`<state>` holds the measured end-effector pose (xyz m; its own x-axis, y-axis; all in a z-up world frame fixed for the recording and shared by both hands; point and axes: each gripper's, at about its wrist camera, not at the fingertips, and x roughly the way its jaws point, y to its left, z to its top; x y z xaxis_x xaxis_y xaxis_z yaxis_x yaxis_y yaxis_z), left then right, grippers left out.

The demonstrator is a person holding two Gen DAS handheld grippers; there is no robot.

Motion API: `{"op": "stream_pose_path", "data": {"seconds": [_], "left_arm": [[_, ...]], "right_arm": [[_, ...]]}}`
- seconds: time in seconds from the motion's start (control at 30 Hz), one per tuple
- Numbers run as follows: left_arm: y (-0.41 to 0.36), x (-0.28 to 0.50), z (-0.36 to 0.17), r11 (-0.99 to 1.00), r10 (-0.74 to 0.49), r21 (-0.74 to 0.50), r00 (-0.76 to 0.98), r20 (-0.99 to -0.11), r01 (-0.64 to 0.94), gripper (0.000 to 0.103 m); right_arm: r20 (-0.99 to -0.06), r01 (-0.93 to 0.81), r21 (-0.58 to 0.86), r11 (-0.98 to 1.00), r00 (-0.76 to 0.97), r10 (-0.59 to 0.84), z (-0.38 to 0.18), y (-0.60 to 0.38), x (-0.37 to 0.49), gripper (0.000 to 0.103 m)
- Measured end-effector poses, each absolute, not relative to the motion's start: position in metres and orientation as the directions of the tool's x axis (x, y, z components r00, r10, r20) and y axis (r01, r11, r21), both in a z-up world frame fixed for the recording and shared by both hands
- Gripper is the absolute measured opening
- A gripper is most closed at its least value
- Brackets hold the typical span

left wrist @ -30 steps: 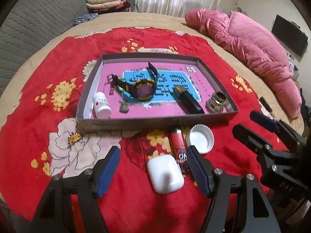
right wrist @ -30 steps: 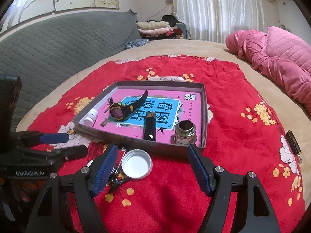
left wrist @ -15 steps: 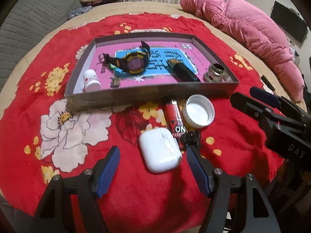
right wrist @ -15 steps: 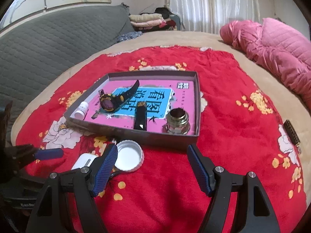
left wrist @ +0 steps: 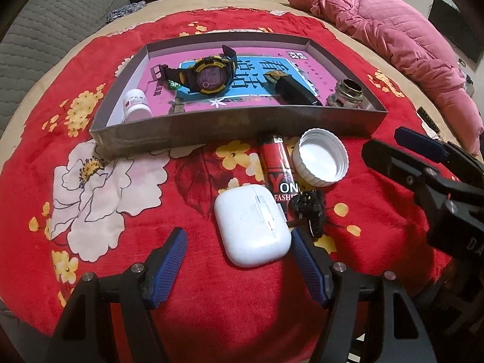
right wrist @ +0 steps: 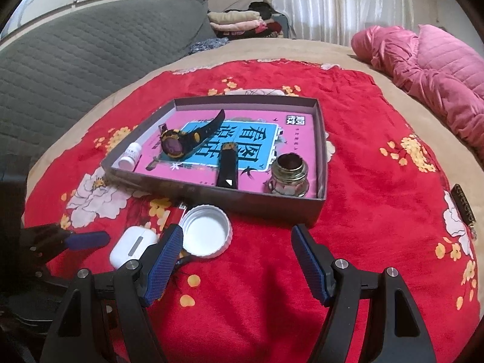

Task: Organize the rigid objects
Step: 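Withdraw both open tools from the box toward the earbuds case and spray can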

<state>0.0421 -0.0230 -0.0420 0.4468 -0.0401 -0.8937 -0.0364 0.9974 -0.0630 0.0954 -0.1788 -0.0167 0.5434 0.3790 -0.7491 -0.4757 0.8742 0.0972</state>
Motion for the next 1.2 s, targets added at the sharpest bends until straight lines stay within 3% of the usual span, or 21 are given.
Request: {"op": "stream_pose_path", "data": {"seconds": [1.2], "left_arm": [[0.018, 0.056, -0.048, 0.986, -0.049, -0.123, 0.501, -0.864, -0.115, 0.072]], "right_arm": [[-0.803, -0.566, 0.012, 0.825, 0.486, 0.345, -0.062, -0.138, 0.109, 0.075]]}}
